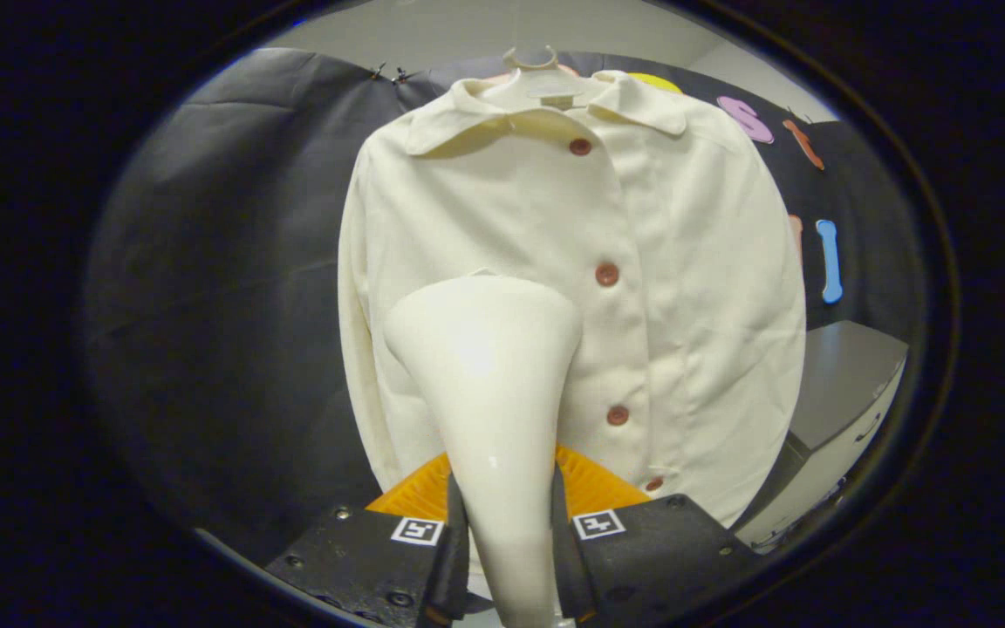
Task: Iron the clothes twice with a garment steamer, once on the left side and once on the right side.
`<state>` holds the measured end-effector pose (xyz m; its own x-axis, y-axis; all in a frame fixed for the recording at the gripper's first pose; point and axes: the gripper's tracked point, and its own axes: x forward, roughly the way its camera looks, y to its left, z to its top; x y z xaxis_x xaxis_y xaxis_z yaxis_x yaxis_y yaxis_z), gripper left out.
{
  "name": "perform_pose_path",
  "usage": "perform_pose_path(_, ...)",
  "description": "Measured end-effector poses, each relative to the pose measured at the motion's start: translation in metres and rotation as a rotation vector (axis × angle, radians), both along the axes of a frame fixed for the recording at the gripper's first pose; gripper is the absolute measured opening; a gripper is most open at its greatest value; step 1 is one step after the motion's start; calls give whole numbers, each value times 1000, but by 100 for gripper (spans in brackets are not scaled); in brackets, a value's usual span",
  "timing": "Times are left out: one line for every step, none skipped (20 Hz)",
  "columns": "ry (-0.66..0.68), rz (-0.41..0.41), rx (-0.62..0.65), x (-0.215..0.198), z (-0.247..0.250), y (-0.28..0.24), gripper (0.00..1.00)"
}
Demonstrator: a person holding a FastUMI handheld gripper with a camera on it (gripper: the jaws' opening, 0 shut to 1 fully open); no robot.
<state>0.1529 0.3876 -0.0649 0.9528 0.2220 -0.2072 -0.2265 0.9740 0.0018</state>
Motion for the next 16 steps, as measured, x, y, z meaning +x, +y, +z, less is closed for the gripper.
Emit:
perform_pose_path(11,-6,-18,0,-10,-1,40)
perform_pose_path(26,-10,-39,1,-21,-2,40)
perform_pose_path(43,-13,-56,0,-31,-3,40)
perform_pose_path(69,-15,-77,-3,-45,-5,40)
perform_pose_path(85,-16,-89,-5,-56,-6,40)
perform_pose_path(103,-17,-100,-6,-67,-8,40)
perform_pose_path(122,-18,-111,-6,-79,-9,40)
perform_pose_path(135,-21,-122,-8,-88,-10,40)
perform_pose_path(151,-24,-132,-11,-99,-12,40)
perform_pose_path(174,-21,-144,-13,-111,-14,40)
perform_pose_path(191,-18,-158,-16,-122,-15,40)
perform_pose_path(201,-23,-170,-17,-130,-19,40)
perform_pose_path(211,-31,-180,-17,-140,-23,40)
perform_pose_path(224,-36,-188,-18,-151,-26,40)
perform_pose_path(242,-38,-195,-19,-162,-31,40)
perform_pose_path(257,-41,-200,-19,-174,-36,40)
